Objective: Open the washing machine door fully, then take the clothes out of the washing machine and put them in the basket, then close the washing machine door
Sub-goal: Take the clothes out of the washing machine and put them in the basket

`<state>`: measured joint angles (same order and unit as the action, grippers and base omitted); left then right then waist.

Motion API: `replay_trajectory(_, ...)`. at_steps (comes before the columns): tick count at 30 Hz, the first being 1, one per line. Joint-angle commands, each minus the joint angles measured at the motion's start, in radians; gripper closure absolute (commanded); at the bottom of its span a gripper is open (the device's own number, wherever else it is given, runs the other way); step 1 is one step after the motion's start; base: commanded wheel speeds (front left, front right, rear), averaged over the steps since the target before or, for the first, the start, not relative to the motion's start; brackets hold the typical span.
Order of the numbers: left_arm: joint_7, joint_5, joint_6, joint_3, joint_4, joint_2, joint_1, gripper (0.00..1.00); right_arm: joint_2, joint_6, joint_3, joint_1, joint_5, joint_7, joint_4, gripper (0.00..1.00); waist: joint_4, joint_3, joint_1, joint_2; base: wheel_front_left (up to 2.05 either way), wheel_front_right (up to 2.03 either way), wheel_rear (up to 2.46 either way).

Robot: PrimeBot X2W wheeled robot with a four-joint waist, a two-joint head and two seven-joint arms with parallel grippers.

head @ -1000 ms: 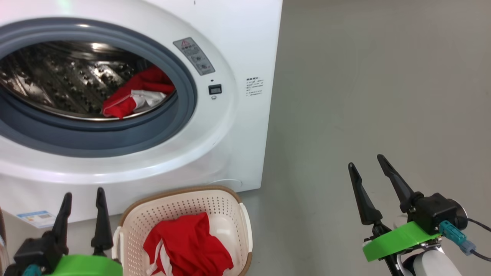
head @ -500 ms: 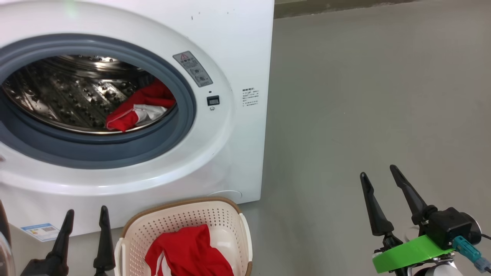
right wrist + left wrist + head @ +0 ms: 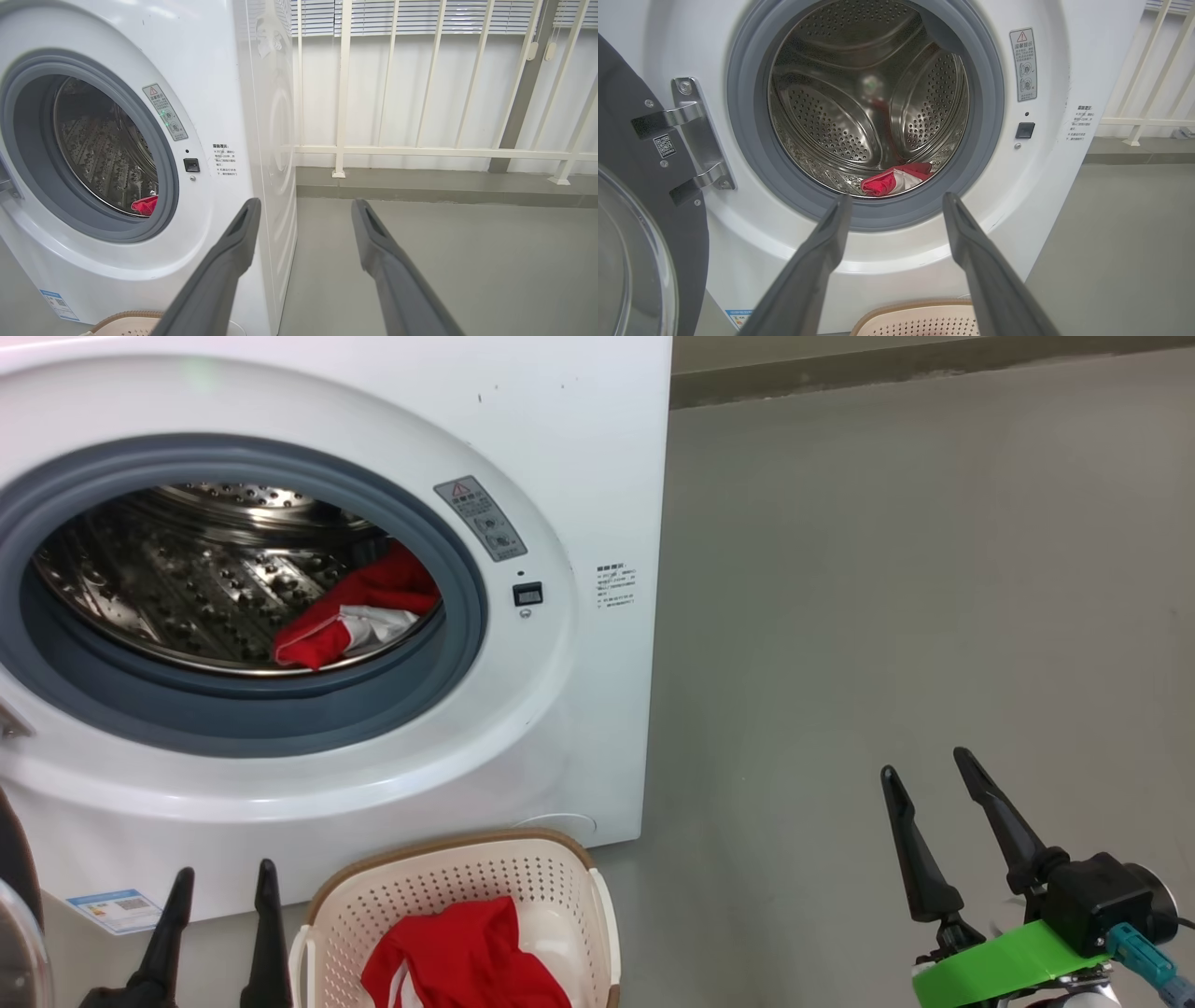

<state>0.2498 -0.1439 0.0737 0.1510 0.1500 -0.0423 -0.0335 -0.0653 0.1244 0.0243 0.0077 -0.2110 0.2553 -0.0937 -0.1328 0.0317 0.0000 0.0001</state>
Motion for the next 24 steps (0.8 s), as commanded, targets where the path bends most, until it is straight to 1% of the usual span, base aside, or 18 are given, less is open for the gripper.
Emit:
replay_trajectory(1, 0.012, -0.008, -0.010, 0.023, -0.031, -0.008, 0.009, 0.00, -0.016, 0.006, 0.022, -0.004, 0.014, 0.006, 0.030, 0.00, 0.002, -0.003, 0.0000, -0.0001, 0.00, 0.00, 0.00)
replay_trajectory(15, 0.012, -0.021, -0.029, 0.003, -0.040, -0.008, -0.002, 0.00, -0.020, 0.006, 0.043, 0.003, -0.004, 0.006, 0.019, 0.00, 0.012, -0.006, 0.0000, -0.0001, 0.00, 0.00, 0.00)
replay_trajectory(24, 0.012, -0.027, -0.031, -0.001, -0.035, -0.008, 0.042, 0.00, -0.027, 0.006, 0.063, -0.019, -0.003, 0.006, 0.021, 0.00, 0.027, 0.039, 0.0000, -0.0001, 0.00, 0.00, 0.00)
